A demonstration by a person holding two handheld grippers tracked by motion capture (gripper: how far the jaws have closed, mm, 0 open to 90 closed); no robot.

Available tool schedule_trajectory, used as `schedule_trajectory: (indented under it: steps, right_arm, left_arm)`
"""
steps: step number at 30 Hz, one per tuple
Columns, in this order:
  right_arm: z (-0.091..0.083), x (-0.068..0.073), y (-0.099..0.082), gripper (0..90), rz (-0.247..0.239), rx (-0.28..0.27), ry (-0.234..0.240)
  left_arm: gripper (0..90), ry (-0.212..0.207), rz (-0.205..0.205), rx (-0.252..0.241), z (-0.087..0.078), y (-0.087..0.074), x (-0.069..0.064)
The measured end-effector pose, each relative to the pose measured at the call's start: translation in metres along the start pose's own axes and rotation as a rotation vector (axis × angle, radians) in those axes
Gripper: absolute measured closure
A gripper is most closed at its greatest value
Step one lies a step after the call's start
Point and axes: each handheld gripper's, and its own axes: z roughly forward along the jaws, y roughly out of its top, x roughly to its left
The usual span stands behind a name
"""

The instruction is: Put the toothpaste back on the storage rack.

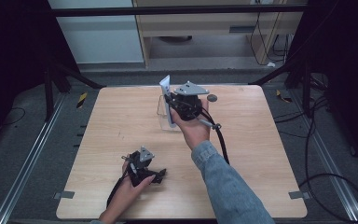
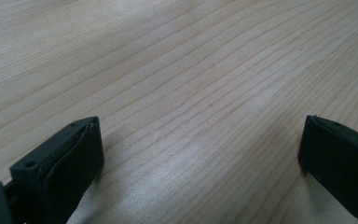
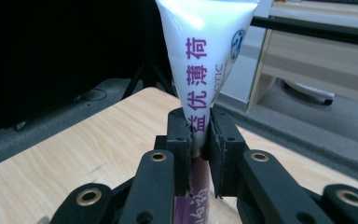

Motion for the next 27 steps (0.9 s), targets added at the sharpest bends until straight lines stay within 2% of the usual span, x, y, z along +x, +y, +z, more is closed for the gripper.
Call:
schedule_trajectory:
  steps: [1,11,13,16,19,24,27]
  right_arm:
    - [0.003,-0.003,0.006,79.6,0.001,-0.007,-0.002]
    - [0.011,-0.011,0.028,79.6,0.009,-0.062,-0.022]
    - [0.016,-0.010,0.033,79.6,-0.010,-0.062,-0.052]
    - [0.020,-0.009,0.035,79.6,-0.022,-0.060,-0.068]
    - [0.028,-0.012,0.035,79.6,-0.010,-0.063,-0.079]
    - [0.043,-0.019,0.028,79.6,-0.026,-0.067,-0.127]
    - [0.045,-0.022,0.028,79.5,-0.029,-0.072,-0.135]
  left_arm:
    - [0.0,0.000,-0.001,0.000,0.000,0.000,0.000]
    - [0.0,0.000,-0.001,0.000,0.000,0.000,0.000]
    - [0.0,-0.001,0.000,0.000,0.000,0.000,0.000]
    - [0.0,0.000,-0.001,0.000,0.000,0.000,0.000]
    - [0.0,0.000,-0.001,0.000,0.000,0.000,0.000]
    - [0.0,0.001,-0.001,0.001,0.000,0.000,0.000]
    - [0.0,0.001,-0.001,0.001,0.000,0.000,0.000]
